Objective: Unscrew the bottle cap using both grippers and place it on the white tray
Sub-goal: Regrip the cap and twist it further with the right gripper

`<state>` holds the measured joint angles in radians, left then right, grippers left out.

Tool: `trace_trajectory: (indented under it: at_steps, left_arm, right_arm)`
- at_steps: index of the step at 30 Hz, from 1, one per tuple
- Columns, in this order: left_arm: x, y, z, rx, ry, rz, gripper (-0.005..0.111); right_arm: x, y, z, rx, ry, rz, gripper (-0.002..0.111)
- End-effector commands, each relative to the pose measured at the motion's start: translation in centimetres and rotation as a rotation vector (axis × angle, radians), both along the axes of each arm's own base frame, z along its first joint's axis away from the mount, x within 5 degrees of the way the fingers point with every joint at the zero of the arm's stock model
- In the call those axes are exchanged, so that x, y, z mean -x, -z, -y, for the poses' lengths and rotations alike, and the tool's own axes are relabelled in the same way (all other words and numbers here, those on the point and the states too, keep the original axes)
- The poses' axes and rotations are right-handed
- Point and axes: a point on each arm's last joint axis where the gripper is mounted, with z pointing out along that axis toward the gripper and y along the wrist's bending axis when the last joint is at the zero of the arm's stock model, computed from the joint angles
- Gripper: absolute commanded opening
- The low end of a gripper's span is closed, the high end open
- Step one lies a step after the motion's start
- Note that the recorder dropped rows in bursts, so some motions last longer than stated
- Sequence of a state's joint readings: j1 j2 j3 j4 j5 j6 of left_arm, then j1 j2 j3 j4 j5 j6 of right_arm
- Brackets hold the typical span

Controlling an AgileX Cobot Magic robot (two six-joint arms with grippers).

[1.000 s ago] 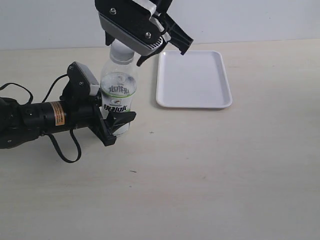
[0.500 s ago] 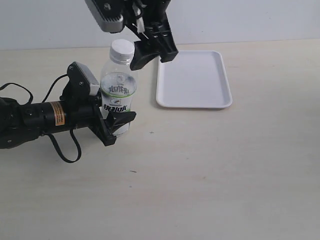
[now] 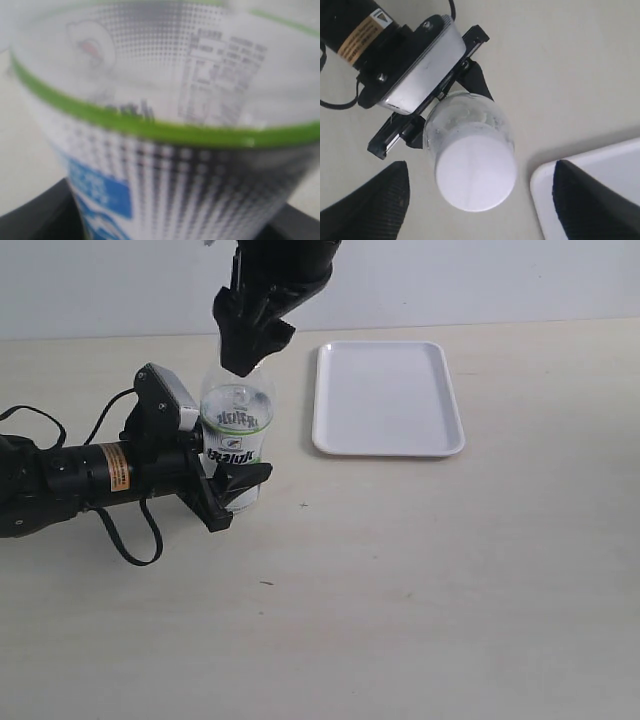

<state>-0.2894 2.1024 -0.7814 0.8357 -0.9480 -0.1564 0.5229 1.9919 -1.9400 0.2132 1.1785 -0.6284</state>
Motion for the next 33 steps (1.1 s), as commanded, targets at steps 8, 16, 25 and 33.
trace_trajectory:
  at_steps: [8, 16, 25, 33]
  left_arm:
    - [0.0, -0.4, 0.1, 0.023, 0.001, 0.009, 0.000]
    - [0.0, -0.4, 0.1, 0.022, 0.003, 0.009, 0.000]
    - [0.0, -0.4, 0.1, 0.022, 0.003, 0.009, 0.000]
    - [0.0, -0.4, 0.1, 0.022, 0.003, 0.009, 0.000]
  right_arm:
    - [0.3, -0.6, -0.1, -0.126, 0.352, -0.153, 0.075]
    - [0.1, -0.1, -0.2, -0.149, 0.450, -0.206, 0.075]
    - [-0.3, 0.8, -0.4, -0.154, 0.488, -0.228, 0.069]
    - [-0.3, 0.8, -0.4, -0.154, 0.488, -0.228, 0.045]
